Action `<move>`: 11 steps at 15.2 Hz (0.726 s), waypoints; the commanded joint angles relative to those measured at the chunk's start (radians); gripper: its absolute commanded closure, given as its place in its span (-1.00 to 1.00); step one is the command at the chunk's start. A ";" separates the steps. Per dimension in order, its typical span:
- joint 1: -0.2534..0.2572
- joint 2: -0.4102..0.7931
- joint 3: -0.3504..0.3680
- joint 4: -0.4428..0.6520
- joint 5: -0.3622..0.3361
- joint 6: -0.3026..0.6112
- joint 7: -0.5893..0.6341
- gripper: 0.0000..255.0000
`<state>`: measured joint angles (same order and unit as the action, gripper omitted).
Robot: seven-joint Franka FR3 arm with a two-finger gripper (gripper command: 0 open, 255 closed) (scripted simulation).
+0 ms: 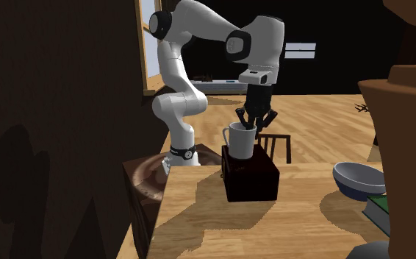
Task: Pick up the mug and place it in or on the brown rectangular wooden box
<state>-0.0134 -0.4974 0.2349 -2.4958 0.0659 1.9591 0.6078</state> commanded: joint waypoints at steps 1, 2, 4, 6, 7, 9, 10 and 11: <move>0.000 0.000 0.000 0.000 0.000 0.000 0.000 1.00; 0.000 0.000 0.000 0.000 0.000 0.000 0.000 1.00; 0.000 0.000 0.000 0.000 0.000 0.000 0.000 -1.00; 0.000 0.000 0.000 0.000 0.000 0.000 0.000 -1.00; 0.000 0.000 0.000 0.000 0.000 0.000 0.000 -1.00; 0.000 -0.007 -0.002 0.029 -0.001 -0.036 0.000 -1.00; 0.000 -0.013 -0.004 0.058 -0.001 -0.071 -0.001 -1.00; -0.001 -0.017 -0.006 0.089 -0.002 -0.105 -0.001 -1.00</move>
<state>-0.0166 -0.5110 0.2253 -2.4292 0.0617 1.8814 0.6010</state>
